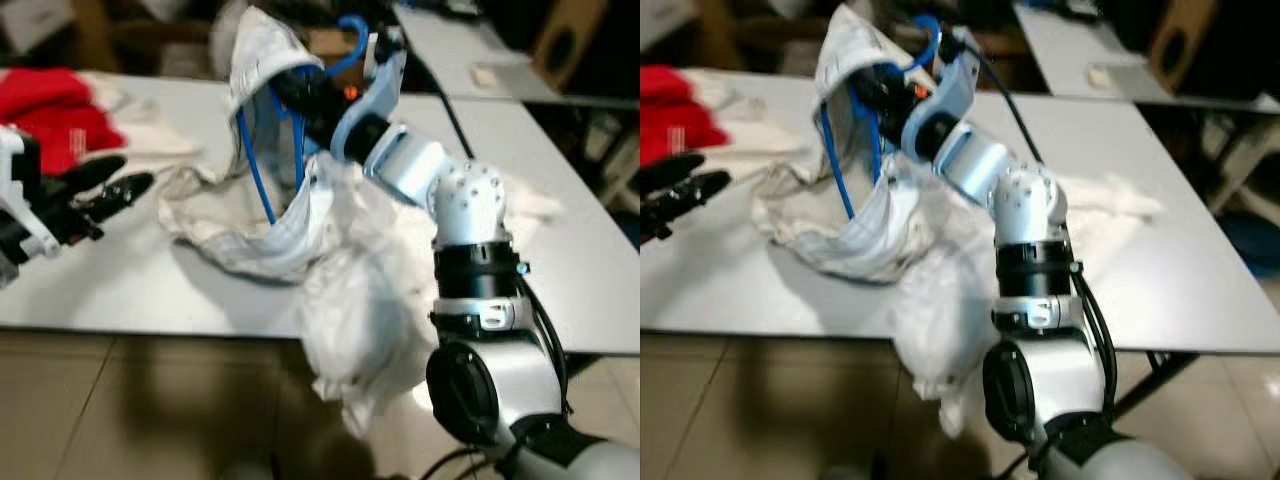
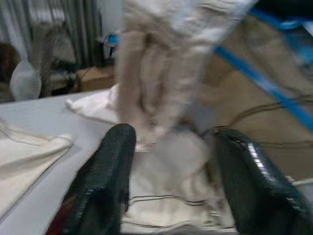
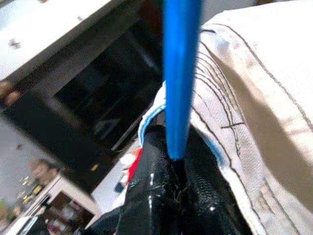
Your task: Hang hanger
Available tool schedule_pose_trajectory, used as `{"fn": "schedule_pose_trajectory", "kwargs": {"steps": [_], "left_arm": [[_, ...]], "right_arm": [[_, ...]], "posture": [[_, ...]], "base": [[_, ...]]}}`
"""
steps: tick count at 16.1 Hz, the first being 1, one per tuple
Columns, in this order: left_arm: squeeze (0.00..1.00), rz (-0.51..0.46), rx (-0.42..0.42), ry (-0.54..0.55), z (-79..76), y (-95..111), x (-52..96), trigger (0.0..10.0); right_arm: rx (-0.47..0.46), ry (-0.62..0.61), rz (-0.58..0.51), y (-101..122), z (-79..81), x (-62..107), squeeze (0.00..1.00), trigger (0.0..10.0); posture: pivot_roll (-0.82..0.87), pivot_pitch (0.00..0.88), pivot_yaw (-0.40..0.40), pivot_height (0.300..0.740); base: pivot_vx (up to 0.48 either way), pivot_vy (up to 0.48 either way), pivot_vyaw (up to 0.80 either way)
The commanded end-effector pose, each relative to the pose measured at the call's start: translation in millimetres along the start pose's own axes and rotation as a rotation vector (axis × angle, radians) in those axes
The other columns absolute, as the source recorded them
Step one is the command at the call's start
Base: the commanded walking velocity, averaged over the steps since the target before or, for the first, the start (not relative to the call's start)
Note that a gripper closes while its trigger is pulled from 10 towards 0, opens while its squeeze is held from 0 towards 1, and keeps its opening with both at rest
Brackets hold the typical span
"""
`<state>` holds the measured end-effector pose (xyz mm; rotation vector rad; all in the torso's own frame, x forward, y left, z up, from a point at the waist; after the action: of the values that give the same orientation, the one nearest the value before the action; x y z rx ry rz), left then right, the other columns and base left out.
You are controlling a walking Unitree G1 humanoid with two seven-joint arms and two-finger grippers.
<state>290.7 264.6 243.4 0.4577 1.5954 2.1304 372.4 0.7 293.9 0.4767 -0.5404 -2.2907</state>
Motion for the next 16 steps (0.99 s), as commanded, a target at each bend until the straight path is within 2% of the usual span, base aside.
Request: {"fn": "schedule_pose_trajectory", "kwargs": {"steps": [1, 2, 3, 5, 6, 11, 16], "left_arm": [[0.38, -0.020, 0.032, 0.030, -4.9, 3.0, 2.9, 10.0], [0.09, -0.041, 0.060, 0.045, -7.9, 4.9, 3.5, 10.0], [0.00, -0.037, 0.083, 0.054, -14.5, 5.0, 5.3, 10.0], [0.00, 0.020, 0.118, 0.098, -26.7, -6.0, 6.6, 10.0], [0.00, 0.024, 0.122, 0.109, -27.4, -7.4, 6.5, 10.0], [0.00, -0.010, 0.154, 0.151, -35.0, -1.2, 8.7, 10.0], [0.00, -0.047, 0.148, 0.118, -46.0, 8.7, 7.1, 10.0]], "right_arm": [[0.022, 0.120, 0.000, 3.7, 36.4, -4.2, 0.00, 10.0], [0.021, 0.126, -0.005, 5.8, 39.1, -3.2, 0.00, 10.0], [0.021, 0.136, -0.012, 8.5, 42.3, -1.7, 0.00, 10.0], [0.007, 0.159, -0.027, 15.6, 48.7, 1.0, 0.00, 10.0], [0.007, 0.160, -0.028, 16.4, 49.1, 1.2, 0.00, 10.0], [0.001, 0.151, -0.026, 19.4, 48.1, 6.5, 0.00, 10.0], [-0.021, 0.121, -0.005, 13.6, 37.6, 17.3, 0.00, 10.0]], "posture": [[0.04, 0.000, -0.040, 0.740], [0.04, 0.000, -0.039, 0.740], [0.04, 0.000, -0.039, 0.740], [0.04, 0.000, -0.047, 0.740], [0.04, 0.000, -0.050, 0.740], [0.05, 0.000, -0.071, 0.740], [0.04, 0.000, -0.079, 0.740]], "base": [[0.000, 0.000, 0.79], [0.000, 0.000, 0.79], [0.000, 0.000, 0.79], [0.000, 0.000, 0.79], [0.000, 0.000, 0.78], [0.000, 0.000, 0.79], [0.000, 0.000, 0.79]]}}
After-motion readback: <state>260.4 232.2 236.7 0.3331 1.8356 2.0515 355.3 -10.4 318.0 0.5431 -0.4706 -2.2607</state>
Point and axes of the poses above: a point about 5 cm out from each wrist's last joint towards the gripper, its own x axis pointing back from the gripper into the wrist, its own y axis along the axis of the wrist's last joint, z = x × y, the point moved 3 cm from there along -x, pointing out of the wrist towards the gripper, and after that the axes turned 13 degrees about -x, right-handed, at the moved point
